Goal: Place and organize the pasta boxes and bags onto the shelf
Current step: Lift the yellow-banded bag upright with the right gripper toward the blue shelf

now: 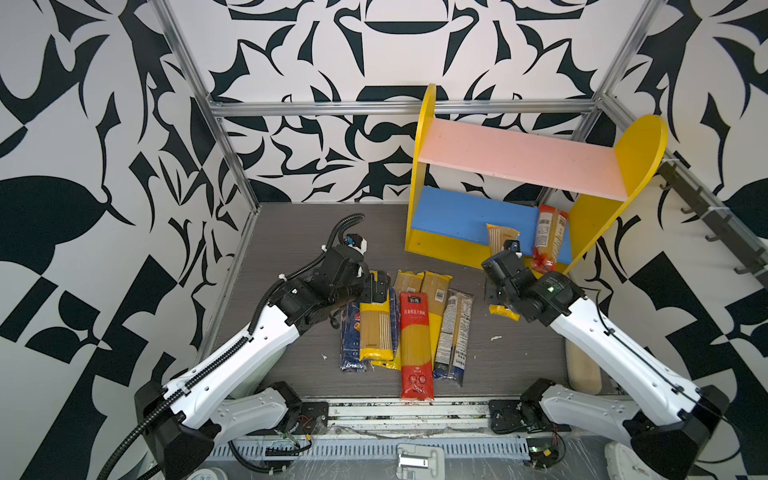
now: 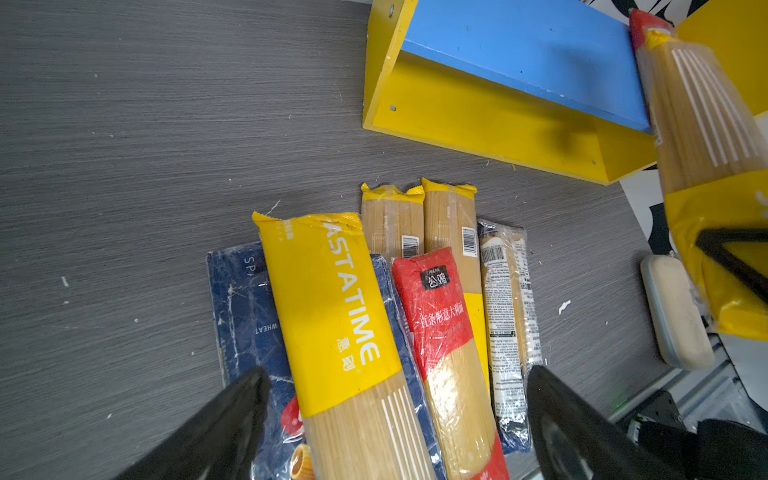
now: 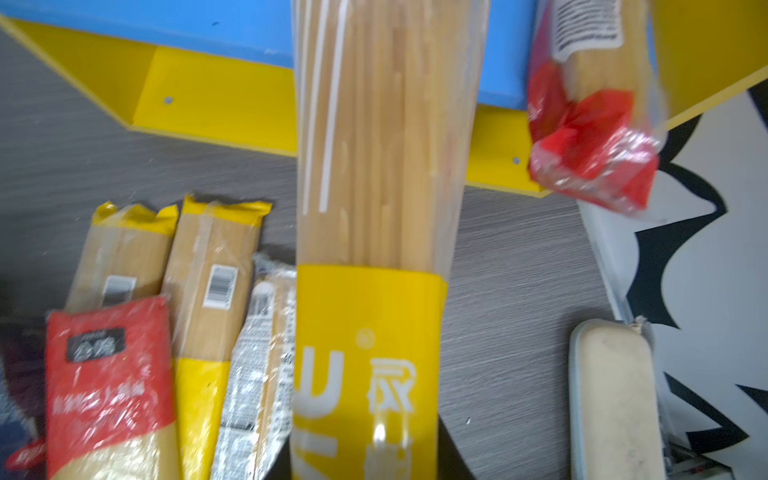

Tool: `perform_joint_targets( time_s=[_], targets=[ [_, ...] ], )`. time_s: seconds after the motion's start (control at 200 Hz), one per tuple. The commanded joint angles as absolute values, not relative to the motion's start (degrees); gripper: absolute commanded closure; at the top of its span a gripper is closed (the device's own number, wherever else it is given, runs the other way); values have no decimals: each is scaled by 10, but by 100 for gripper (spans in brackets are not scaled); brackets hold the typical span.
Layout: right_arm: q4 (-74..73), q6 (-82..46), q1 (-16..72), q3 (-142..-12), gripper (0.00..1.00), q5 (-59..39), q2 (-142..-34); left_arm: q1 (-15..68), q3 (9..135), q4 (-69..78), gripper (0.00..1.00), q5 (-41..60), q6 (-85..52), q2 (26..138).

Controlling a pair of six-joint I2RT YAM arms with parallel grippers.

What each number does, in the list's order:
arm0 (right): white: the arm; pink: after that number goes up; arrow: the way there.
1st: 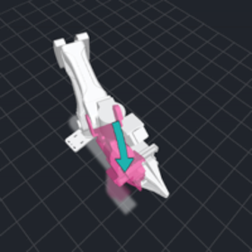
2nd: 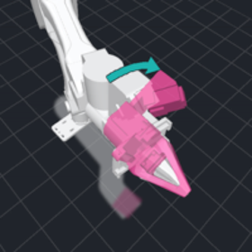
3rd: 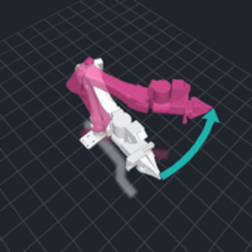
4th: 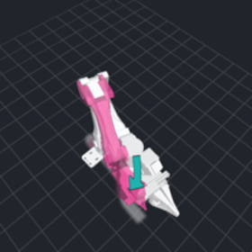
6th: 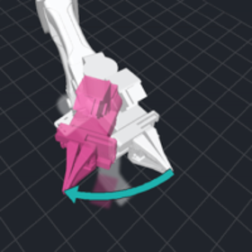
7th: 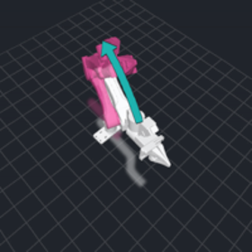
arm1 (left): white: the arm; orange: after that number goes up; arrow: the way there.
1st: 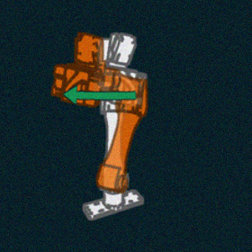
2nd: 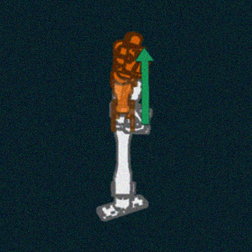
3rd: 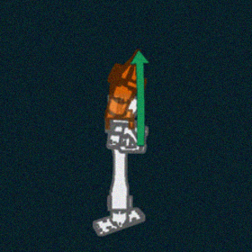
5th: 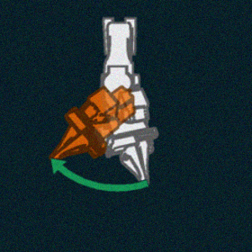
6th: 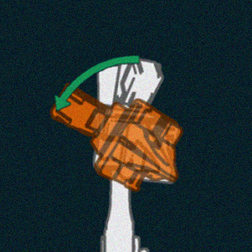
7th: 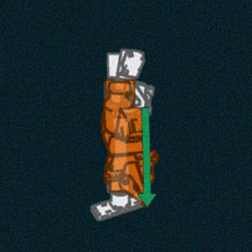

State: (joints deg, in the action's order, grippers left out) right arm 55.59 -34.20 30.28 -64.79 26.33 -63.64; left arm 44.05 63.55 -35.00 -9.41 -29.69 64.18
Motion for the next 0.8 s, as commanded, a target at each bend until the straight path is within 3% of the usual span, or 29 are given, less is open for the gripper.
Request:
perform_joint_targets(
  time_s=[0.0, 0.325, 0.795],
  targets=[
    [465, -273, 255, -696, 100, 272, -632, 442, 657, -355, 1, -94, -286, 649],
    [380, -200, 146, -718, 100, 203, -704, 442, 681, -344, 1, -83, -270, 684],
    [314, -163, 71, -759, 100, 173, -792, 442, 701, -343, 1, -76, -248, 702]
  ],
)
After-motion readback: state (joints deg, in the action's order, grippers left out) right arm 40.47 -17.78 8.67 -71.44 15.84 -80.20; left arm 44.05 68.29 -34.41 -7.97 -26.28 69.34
